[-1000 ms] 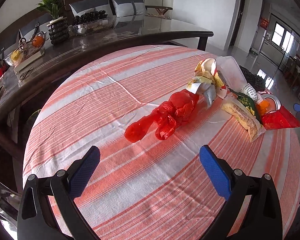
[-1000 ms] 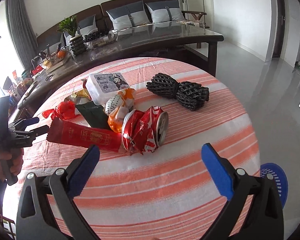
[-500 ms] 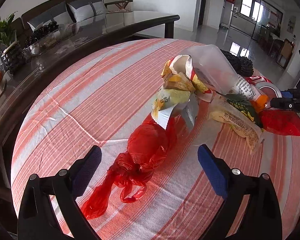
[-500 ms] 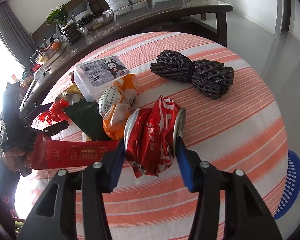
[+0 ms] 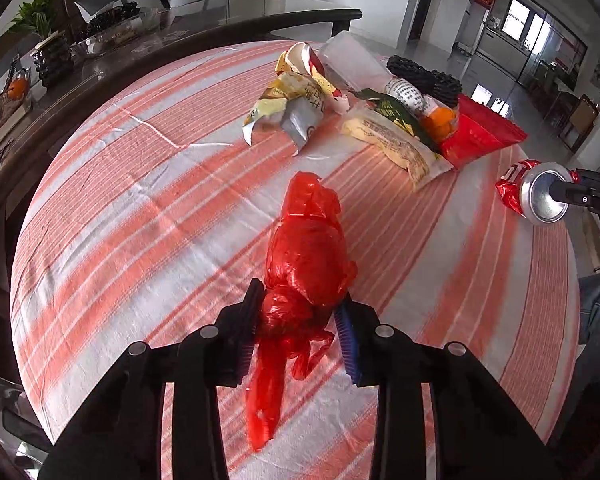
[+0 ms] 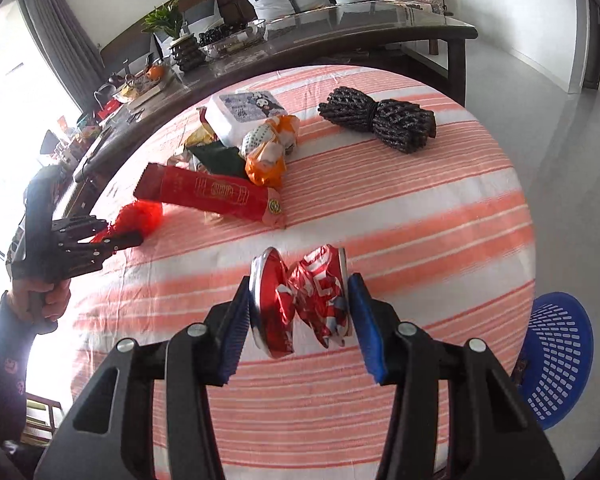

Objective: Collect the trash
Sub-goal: 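Carry the red can and red bag to the blue basket and release both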

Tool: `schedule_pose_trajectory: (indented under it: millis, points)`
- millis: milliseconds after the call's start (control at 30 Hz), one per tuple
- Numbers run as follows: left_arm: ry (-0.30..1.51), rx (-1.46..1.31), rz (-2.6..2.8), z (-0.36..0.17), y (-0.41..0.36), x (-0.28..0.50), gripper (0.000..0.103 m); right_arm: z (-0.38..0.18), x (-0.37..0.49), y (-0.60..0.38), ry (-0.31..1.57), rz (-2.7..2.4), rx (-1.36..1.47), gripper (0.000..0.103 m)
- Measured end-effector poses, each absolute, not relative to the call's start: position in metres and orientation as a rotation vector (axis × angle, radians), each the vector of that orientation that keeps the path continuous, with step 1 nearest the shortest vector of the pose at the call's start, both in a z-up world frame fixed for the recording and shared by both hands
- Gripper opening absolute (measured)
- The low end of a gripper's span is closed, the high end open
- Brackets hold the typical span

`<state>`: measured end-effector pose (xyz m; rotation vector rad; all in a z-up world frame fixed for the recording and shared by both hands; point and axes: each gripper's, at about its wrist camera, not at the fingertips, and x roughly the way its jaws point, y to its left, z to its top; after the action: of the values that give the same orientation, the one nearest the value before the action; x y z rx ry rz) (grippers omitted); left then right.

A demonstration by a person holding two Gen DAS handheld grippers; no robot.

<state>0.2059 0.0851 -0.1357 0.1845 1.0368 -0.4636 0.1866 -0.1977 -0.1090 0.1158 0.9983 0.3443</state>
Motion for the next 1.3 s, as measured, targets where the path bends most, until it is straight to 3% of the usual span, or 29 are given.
schedule_pose_trajectory:
  millis: [100, 167, 233, 367, 467, 533, 600, 633, 967, 1300]
  points:
    - [1.027, 0.173, -0.467, -0.132, 0.081, 0.194, 0.053, -0.119, 0.172, -0.195, 1.027, 0.336, 0.056, 0.047]
    - [1.005, 0.2, -0.455, -0.129, 0.076, 0.194, 0.072, -0.121, 0.167, -0.194, 1.035, 0.323, 0.04, 0.047]
    - [1.012, 0.218, -0.455, -0.13, 0.07, 0.2, 0.074, -0.123, 0.169, -0.193, 1.042, 0.322, 0.038, 0.047]
    - [1.048, 0.251, -0.454, -0.141, 0.057, 0.21, 0.074, -0.126, 0.178, -0.189, 1.053, 0.323, 0.042, 0.054]
    - [1.047, 0.281, -0.449, -0.143, 0.053, 0.208, 0.074, -0.128, 0.186, -0.186, 1.058, 0.318, 0.028, 0.069]
    - [1.052, 0.279, -0.46, -0.141, 0.051, 0.205, 0.07, -0.128, 0.19, -0.186, 1.057, 0.324, 0.028, 0.069]
    - [1.054, 0.285, -0.474, -0.14, 0.049, 0.202, 0.053, -0.128, 0.19, -0.183, 1.07, 0.356, 0.019, 0.054]
    - [1.052, 0.286, -0.483, -0.139, 0.047, 0.2, 0.043, -0.126, 0.189, -0.182, 1.071, 0.348, 0.011, 0.054]
    - [0.981, 0.226, -0.507, -0.105, 0.018, 0.165, 0.041, -0.096, 0.168, -0.221, 0.956, 0.353, 0.149, 0.054]
    - [0.876, 0.322, -0.579, -0.074, -0.122, 0.15, 0.041, -0.086, 0.141, -0.352, 0.892, 0.171, 0.284, 0.054]
